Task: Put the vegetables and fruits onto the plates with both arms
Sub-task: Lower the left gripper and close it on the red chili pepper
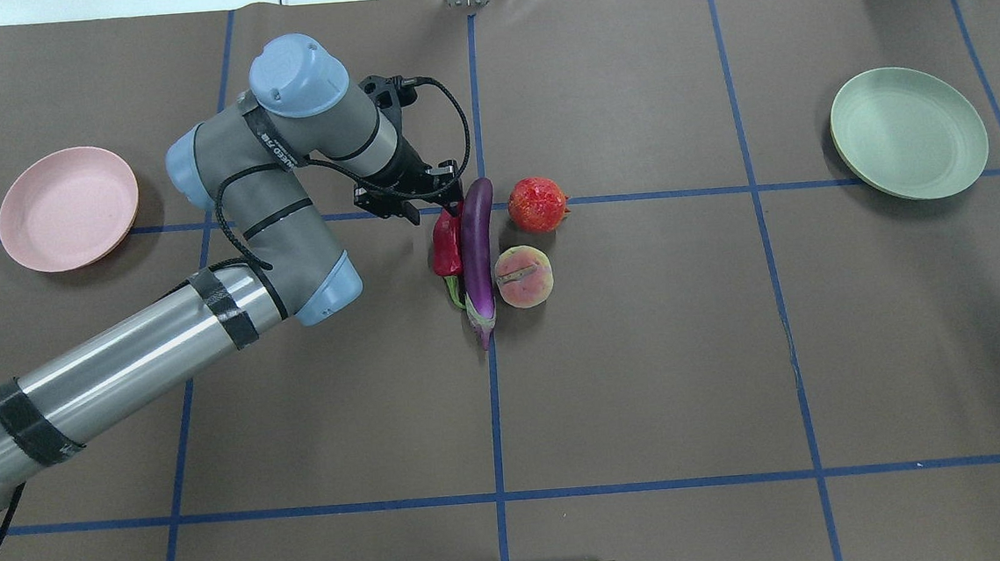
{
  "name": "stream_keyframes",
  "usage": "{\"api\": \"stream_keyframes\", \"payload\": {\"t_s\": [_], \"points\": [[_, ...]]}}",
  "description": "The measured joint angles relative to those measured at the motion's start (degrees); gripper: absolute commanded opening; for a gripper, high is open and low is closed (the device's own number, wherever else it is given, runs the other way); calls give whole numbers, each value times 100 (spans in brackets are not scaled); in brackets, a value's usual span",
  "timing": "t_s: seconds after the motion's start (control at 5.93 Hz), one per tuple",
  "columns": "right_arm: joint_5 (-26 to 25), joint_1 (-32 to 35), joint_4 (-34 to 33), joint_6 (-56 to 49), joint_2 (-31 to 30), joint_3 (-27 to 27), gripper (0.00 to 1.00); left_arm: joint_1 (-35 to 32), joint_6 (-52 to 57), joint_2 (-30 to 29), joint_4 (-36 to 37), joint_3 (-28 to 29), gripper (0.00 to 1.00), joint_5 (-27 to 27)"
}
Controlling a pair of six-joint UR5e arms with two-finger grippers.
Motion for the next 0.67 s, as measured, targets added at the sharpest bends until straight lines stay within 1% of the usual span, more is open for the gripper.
{"api": "stream_keyframes", "payload": {"t_s": [0.34,0.67], "points": [[1,0,-2,0,-5,1,100,28,-8,-17,-71,95,60,0],[1,2,2,1,-5,1,100,69,-13,-28,-95,114,43,4]]}}
